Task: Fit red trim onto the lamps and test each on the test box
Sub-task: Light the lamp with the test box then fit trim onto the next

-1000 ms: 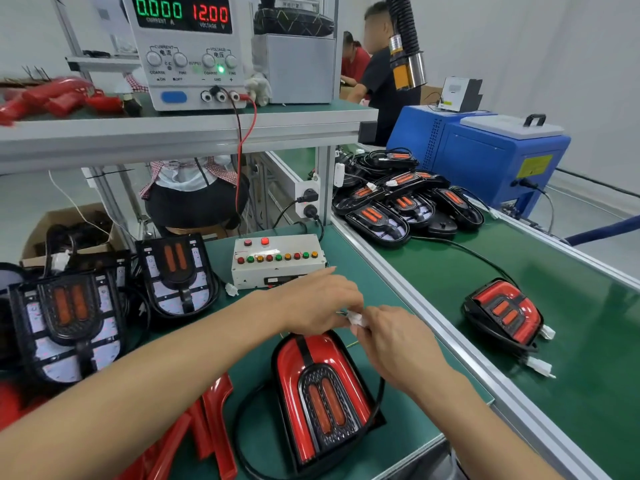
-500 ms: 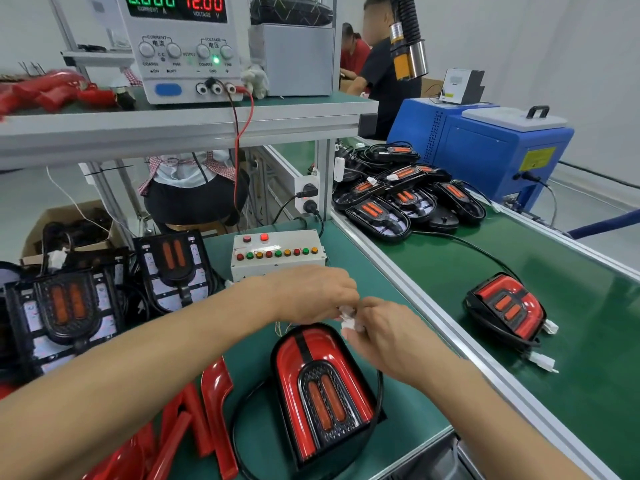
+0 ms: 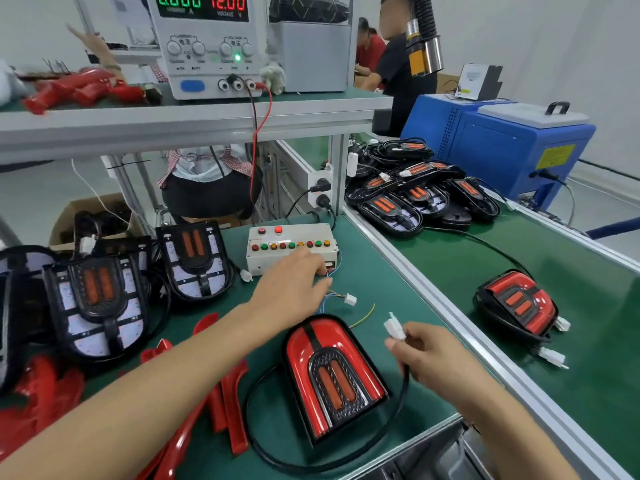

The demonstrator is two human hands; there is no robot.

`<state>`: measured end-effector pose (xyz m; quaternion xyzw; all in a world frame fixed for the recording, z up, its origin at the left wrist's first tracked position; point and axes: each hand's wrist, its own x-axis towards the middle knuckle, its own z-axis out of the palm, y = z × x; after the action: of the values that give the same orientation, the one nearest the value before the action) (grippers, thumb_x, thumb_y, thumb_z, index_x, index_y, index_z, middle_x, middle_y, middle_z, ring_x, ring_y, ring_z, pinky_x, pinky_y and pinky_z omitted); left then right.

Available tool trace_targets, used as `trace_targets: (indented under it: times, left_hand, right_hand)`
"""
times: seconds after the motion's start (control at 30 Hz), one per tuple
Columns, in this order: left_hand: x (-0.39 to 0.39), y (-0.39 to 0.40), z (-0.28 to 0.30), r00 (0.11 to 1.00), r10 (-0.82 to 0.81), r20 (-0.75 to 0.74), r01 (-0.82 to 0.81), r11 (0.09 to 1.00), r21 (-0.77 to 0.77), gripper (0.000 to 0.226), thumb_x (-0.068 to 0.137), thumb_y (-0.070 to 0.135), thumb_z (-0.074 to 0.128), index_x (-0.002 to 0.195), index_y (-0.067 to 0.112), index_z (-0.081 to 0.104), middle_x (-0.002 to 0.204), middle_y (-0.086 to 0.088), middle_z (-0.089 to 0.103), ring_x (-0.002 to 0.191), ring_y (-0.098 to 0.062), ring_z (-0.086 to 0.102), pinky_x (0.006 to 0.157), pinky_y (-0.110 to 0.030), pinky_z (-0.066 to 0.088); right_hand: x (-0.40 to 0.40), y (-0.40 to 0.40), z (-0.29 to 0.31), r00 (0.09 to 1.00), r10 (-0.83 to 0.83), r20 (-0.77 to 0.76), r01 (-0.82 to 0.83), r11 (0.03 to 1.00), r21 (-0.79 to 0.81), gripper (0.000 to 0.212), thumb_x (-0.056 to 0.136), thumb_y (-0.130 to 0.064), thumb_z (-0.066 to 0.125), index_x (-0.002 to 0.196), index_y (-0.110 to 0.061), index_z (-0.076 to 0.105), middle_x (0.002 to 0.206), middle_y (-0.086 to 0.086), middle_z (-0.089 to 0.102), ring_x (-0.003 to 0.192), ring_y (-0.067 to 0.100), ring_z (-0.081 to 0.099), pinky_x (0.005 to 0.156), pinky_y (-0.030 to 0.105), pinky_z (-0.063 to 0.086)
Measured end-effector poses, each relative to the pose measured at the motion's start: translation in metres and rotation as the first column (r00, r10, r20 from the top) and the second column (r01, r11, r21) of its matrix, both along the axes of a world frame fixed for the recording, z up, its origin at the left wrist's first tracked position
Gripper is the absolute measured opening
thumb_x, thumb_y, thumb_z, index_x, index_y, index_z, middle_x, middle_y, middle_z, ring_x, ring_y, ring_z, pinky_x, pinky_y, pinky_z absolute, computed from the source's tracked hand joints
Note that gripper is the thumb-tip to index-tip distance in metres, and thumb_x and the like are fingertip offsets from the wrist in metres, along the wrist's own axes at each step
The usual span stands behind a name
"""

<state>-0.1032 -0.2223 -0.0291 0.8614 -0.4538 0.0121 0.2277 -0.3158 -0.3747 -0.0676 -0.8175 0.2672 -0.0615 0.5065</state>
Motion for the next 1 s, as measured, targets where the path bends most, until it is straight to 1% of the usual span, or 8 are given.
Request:
trace_targets:
  times: [0.1,0.3,0.5,0.57,0.73,0.83,0.93,1.0]
  left_hand:
    - [-0.030,0.044,0.004,0.991,0.129,-0.047,-0.125,0.989,0.075,0.029,0.095,0.050,0.056,0.078,0.027,0.054,0.071,0.010,0.060,0.081,-0.021,0.063,0.073,-0.036,0.049]
    - [-0.084,0.098,-0.007,0.953,0.241,-0.185,-0.153,0.907,0.392,0.059,0.097,0.065,0.046,0.080,0.011,0.064,0.060,-0.005,0.068,0.062,-0.018,0.068,0.072,-0.038,0.058]
    - [-0.107,0.099,-0.030,0.744,0.352,-0.568,-0.250,0.935,0.252,0.034,0.101,0.053,0.050,0.103,0.019,0.052,0.077,-0.007,0.073,0.057,-0.015,0.073,0.061,-0.032,0.062]
    - [-0.113,0.092,-0.037,0.623,0.345,-0.702,-0.339,0.928,0.156,0.020,0.102,0.042,0.055,0.091,0.029,0.046,0.087,-0.007,0.070,0.066,-0.018,0.075,0.058,-0.029,0.062]
    - [-0.126,0.078,-0.054,0.472,0.250,-0.845,-0.471,0.882,-0.002,0.013,0.102,0.019,0.057,0.109,0.030,0.060,0.095,0.003,0.073,0.073,0.002,0.072,0.052,-0.011,0.052]
    - [-0.132,0.074,-0.060,0.384,0.216,-0.898,-0.514,0.858,-0.013,0.033,0.103,0.013,0.055,0.133,0.025,0.052,0.110,-0.002,0.067,0.091,-0.019,0.073,0.062,-0.034,0.064]
    - [-0.141,0.078,-0.061,0.397,0.230,-0.889,-0.568,0.822,-0.041,0.052,0.102,0.011,0.056,0.147,0.033,0.044,0.110,0.010,0.057,0.096,-0.017,0.066,0.058,-0.036,0.062]
    - [-0.152,0.085,-0.059,0.478,0.256,-0.840,-0.573,0.816,-0.077,0.056,0.099,0.012,0.060,0.145,0.039,0.044,0.111,0.017,0.058,0.095,-0.013,0.067,0.064,-0.038,0.063]
  right_hand:
    - [-0.019,0.000,-0.007,0.997,0.015,-0.077,-0.014,1.000,0.009,0.032,0.098,-0.031,0.066,0.072,-0.017,0.055,0.054,-0.005,0.052,0.044,0.014,0.045,0.044,0.021,0.034]
    - [0.019,0.004,-0.014,0.983,-0.071,-0.169,0.038,0.981,-0.188,0.026,0.100,-0.023,0.063,0.075,-0.017,0.060,0.055,0.001,0.066,0.042,0.012,0.063,0.041,0.016,0.043]
    - [0.064,0.001,0.002,0.963,0.125,-0.238,-0.223,0.865,-0.449,0.007,0.100,-0.017,0.057,0.101,-0.013,0.063,0.075,-0.003,0.058,0.075,0.023,0.055,0.060,0.029,0.036]
    - [0.067,0.004,0.004,0.943,0.161,-0.291,-0.283,0.848,-0.448,0.014,0.100,-0.012,0.051,0.088,-0.014,0.058,0.073,-0.002,0.052,0.070,0.022,0.052,0.055,0.031,0.033]
    - [0.056,0.016,-0.001,0.972,0.115,-0.203,-0.119,0.993,-0.005,0.036,0.105,-0.030,0.050,0.083,-0.002,0.059,0.078,0.020,0.061,0.070,0.021,0.053,0.071,0.032,0.046]
    - [0.042,0.024,-0.009,0.979,0.124,-0.162,-0.094,0.978,0.184,0.035,0.103,-0.039,0.057,0.103,-0.006,0.069,0.102,0.015,0.077,0.087,0.022,0.073,0.095,0.046,0.057]
    - [0.026,0.024,-0.011,0.989,0.129,-0.067,-0.095,0.923,0.374,0.016,0.101,-0.024,0.065,0.108,-0.011,0.070,0.101,0.012,0.079,0.089,0.021,0.076,0.081,0.036,0.061]
    - [0.013,0.025,-0.013,0.992,0.124,-0.030,-0.098,0.888,0.450,0.023,0.096,-0.021,0.072,0.115,-0.008,0.068,0.110,0.018,0.076,0.100,0.029,0.075,0.091,0.041,0.061]
